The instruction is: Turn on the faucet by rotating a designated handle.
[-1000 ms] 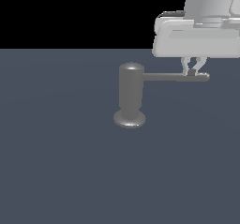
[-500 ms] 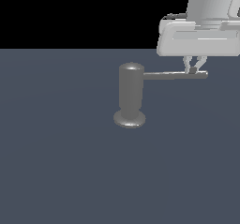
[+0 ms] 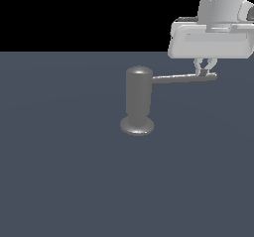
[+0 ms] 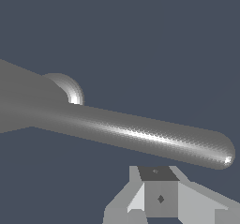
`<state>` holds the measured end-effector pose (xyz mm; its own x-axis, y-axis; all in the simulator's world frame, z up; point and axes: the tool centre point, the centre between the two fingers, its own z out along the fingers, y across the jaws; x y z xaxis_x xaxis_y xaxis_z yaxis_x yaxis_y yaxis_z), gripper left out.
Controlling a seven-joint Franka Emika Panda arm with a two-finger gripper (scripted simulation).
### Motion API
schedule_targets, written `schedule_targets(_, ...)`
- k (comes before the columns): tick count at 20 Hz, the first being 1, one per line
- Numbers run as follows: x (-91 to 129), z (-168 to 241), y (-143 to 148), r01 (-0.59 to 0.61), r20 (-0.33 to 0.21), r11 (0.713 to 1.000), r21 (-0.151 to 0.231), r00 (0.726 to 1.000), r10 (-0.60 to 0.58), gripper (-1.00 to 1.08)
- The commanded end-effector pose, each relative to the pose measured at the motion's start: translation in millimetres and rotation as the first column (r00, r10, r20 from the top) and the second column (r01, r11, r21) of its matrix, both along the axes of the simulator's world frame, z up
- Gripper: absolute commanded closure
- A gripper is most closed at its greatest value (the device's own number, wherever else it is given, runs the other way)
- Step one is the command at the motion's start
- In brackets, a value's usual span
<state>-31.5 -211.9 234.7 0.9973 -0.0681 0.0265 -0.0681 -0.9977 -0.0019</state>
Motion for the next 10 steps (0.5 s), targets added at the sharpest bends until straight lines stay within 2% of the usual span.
schedule_targets(1,-5.9,-12.9,-24.3,0.035,-0.024,0.999,-0.001,0.999,-0.035,1.08)
schedule_targets(6,2.1,-14.0,-33.9,0.038,-0.026,0.999,0.000,0.999,-0.038,1.08)
schedule_targets(7,11.4,-0.4,-15.0,0.007,-0.002,1.000,0.000,1.000,-0.007,1.08)
schedule_targets(10,20.9,-1.2,-15.1,0.009,-0.003,1.000,0.000,1.000,-0.009,1.08)
